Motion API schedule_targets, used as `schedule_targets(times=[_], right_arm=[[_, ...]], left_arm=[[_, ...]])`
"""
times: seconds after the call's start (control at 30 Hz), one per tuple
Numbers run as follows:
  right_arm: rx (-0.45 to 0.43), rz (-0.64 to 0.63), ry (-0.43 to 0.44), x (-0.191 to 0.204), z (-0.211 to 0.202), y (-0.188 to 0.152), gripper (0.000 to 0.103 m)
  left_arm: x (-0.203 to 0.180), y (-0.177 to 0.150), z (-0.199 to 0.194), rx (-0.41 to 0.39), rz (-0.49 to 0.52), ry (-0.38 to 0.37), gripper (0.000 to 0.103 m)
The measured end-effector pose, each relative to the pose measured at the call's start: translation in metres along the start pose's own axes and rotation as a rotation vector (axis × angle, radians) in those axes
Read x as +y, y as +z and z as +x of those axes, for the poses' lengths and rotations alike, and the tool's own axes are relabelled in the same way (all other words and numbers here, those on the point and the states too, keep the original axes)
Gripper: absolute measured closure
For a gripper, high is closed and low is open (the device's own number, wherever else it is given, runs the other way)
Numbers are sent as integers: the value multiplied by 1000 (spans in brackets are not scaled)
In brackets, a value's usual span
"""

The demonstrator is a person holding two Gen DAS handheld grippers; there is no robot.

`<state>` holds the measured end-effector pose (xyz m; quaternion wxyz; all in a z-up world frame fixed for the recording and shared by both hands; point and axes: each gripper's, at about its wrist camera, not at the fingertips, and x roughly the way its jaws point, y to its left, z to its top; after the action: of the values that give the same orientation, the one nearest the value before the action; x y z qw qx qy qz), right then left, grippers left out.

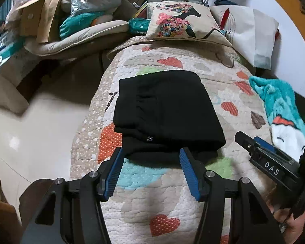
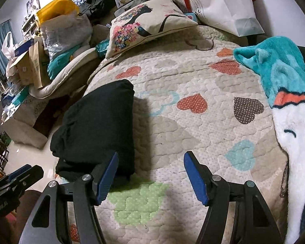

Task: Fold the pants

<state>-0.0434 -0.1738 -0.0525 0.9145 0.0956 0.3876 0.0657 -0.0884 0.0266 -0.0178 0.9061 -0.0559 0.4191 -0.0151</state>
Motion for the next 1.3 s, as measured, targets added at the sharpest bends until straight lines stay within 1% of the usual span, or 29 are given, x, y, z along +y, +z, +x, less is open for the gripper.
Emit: schedule_targets(times=[0.17,0.27,0.57,1.3], right_arm=[[12,-13,-10,3,6,-4,31],[16,-17,-15,4,9,-5,31],[20,-12,-26,5,12,-7,31],[6,-10,-29,2,8,-6,31]], left_arm=[[-5,-3,-1,-5,30,28,47],[-4,-4,1,4,24,11,46],[-6,-7,2,10,29,-5,46],[-11,-7,-6,-9,40,-12,46]])
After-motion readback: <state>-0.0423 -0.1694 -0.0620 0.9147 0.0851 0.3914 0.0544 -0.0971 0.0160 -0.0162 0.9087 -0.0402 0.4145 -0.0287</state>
